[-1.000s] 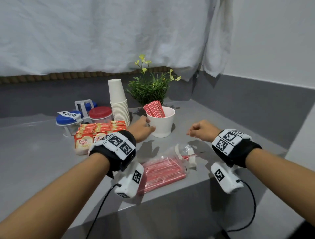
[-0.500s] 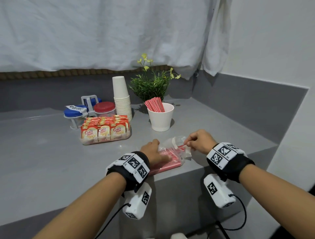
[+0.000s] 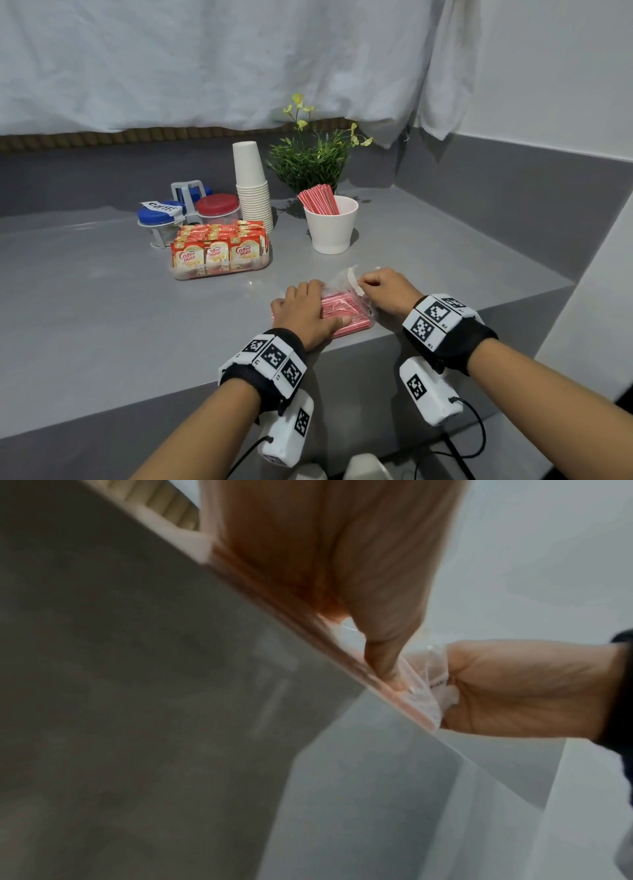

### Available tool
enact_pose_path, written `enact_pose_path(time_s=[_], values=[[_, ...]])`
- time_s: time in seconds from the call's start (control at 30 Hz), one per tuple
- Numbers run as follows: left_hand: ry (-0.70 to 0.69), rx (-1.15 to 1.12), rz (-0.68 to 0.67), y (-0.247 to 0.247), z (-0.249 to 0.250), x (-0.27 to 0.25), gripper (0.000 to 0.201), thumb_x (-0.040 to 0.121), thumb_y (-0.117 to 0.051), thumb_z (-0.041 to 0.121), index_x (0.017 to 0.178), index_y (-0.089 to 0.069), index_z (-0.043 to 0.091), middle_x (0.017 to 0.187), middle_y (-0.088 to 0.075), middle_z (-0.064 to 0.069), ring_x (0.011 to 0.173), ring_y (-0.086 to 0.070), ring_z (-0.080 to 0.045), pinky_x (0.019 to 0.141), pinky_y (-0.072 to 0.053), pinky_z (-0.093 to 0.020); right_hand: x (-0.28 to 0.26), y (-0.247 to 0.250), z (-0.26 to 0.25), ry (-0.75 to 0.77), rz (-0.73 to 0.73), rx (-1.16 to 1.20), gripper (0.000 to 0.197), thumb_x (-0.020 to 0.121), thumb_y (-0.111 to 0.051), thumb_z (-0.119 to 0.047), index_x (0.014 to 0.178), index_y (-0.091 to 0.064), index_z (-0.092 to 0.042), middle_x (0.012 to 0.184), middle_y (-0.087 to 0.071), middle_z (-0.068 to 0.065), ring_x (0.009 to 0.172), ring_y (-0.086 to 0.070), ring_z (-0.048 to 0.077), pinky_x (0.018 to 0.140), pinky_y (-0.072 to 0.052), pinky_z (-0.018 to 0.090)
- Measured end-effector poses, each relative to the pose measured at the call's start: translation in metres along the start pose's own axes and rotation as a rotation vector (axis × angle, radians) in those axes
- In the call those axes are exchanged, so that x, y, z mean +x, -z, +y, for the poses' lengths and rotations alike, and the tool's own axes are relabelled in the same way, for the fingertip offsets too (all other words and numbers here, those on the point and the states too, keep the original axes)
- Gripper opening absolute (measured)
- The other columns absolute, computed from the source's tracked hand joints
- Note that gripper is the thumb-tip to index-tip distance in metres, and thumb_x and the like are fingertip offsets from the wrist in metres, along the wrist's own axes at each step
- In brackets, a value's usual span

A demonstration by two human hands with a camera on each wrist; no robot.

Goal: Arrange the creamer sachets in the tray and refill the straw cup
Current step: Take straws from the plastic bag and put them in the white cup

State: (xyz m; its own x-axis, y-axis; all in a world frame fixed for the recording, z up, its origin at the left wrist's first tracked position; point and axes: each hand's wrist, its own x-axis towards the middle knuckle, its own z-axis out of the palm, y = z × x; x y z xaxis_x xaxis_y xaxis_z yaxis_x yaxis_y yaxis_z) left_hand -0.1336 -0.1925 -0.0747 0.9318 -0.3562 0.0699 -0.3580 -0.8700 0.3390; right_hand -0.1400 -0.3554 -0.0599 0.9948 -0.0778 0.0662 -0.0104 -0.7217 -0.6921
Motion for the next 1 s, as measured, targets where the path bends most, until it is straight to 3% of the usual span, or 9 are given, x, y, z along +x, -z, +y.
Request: enact_pose_path(time_s=[0.1,0.2,0.23,0.3,0.47,0.7,0.8,0.93,1.0], values=[[-0.002,0.021,0.004,0.001,0.0,-0.002,0.055,0.084,-0.05,0.056,0.126,-0.036,0.023,0.128,-0.045,-0.001,0.12,-0.038,-0.022,0.101,-0.027,-0.04,-0.004,0.003,-0.001,0.024,-0.032,0.115,0.039,0.091,-0.051,-0.01,0.054,-0.055,-0.022,0.061,-0.054,-0.005,0.059,-0.05,0.006,0.057,-0.038,0.015],[-0.002,0.053,0.033,0.0,0.0,-0.006,0.051,0.086,-0.047,0.056,0.123,-0.038,0.022,0.126,-0.045,-0.001,0.119,-0.039,-0.022,0.101,-0.027,-0.04,-0.01,0.001,-0.004,0.054,-0.075,0.209,0.016,0.088,-0.055,-0.004,0.084,-0.069,-0.01,0.079,-0.062,-0.002,0.072,-0.058,0.01,0.065,-0.044,0.015],[0.0,0.057,0.042,-0.002,0.0,-0.007,0.05,0.087,-0.046,0.056,0.123,-0.038,0.021,0.126,-0.045,-0.001,0.119,-0.04,-0.022,0.102,-0.027,-0.04,-0.011,0.0,-0.004,0.066,-0.089,0.211,0.015,0.087,-0.057,-0.003,0.095,-0.069,-0.004,0.086,-0.062,-0.001,0.079,-0.058,0.012,0.071,-0.045,0.018],[-0.001,0.064,0.056,-0.004,-0.001,-0.009,0.05,0.087,-0.044,0.056,0.122,-0.039,0.021,0.126,-0.045,-0.002,0.119,-0.039,-0.023,0.103,-0.026,-0.04,-0.013,-0.003,-0.004,0.087,-0.089,0.206,0.02,0.085,-0.059,-0.001,0.102,-0.068,0.001,0.09,-0.062,0.0,0.085,-0.057,0.013,0.078,-0.043,0.023],[-0.019,0.07,0.069,-0.005,-0.002,-0.013,0.052,0.089,-0.039,0.058,0.125,-0.037,0.021,0.126,-0.044,-0.001,0.12,-0.039,-0.022,0.104,-0.025,-0.039,-0.016,-0.007,-0.004,0.069,0.08,0.284,0.02,0.083,-0.061,0.001,0.102,-0.07,0.0,0.096,-0.064,0.002,0.093,-0.061,0.017,0.089,-0.047,0.027],[-0.015,0.043,0.101,-0.008,-0.005,-0.016,0.047,0.092,-0.029,0.056,0.122,-0.038,0.021,0.12,-0.045,0.0,0.115,-0.04,-0.019,0.1,-0.026,-0.038,-0.014,0.005,-0.006,0.027,0.082,0.37,0.013,0.079,-0.066,0.0,0.082,-0.071,-0.011,0.089,-0.068,0.008,0.083,-0.062,0.021,0.079,-0.052,0.033],[-0.011,0.039,0.099,-0.009,-0.005,-0.016,0.048,0.092,-0.029,0.056,0.122,-0.038,0.02,0.119,-0.045,0.0,0.114,-0.041,-0.02,0.1,-0.027,-0.037,-0.017,0.011,-0.006,0.011,0.071,0.457,0.014,0.078,-0.067,0.002,0.076,-0.069,-0.012,0.082,-0.066,0.007,0.076,-0.06,0.02,0.071,-0.052,0.029],[0.004,0.054,0.105,-0.009,-0.004,-0.015,0.045,0.093,-0.03,0.055,0.118,-0.039,0.019,0.117,-0.045,-0.001,0.112,-0.041,-0.021,0.098,-0.027,-0.038,-0.021,0.007,-0.012,0.052,-0.054,0.445,0.017,0.085,-0.057,0.004,0.095,-0.066,-0.006,0.086,-0.063,-0.002,0.082,-0.057,0.012,0.075,-0.049,0.019],[0.003,0.063,0.106,-0.008,-0.003,-0.015,0.044,0.093,-0.03,0.054,0.117,-0.039,0.019,0.117,-0.045,-0.001,0.112,-0.041,-0.021,0.097,-0.028,-0.038,-0.02,0.004,-0.014,0.057,-0.043,0.397,0.02,0.086,-0.056,0.003,0.102,-0.066,-0.001,0.088,-0.063,-0.001,0.084,-0.058,0.011,0.073,-0.048,0.015]])
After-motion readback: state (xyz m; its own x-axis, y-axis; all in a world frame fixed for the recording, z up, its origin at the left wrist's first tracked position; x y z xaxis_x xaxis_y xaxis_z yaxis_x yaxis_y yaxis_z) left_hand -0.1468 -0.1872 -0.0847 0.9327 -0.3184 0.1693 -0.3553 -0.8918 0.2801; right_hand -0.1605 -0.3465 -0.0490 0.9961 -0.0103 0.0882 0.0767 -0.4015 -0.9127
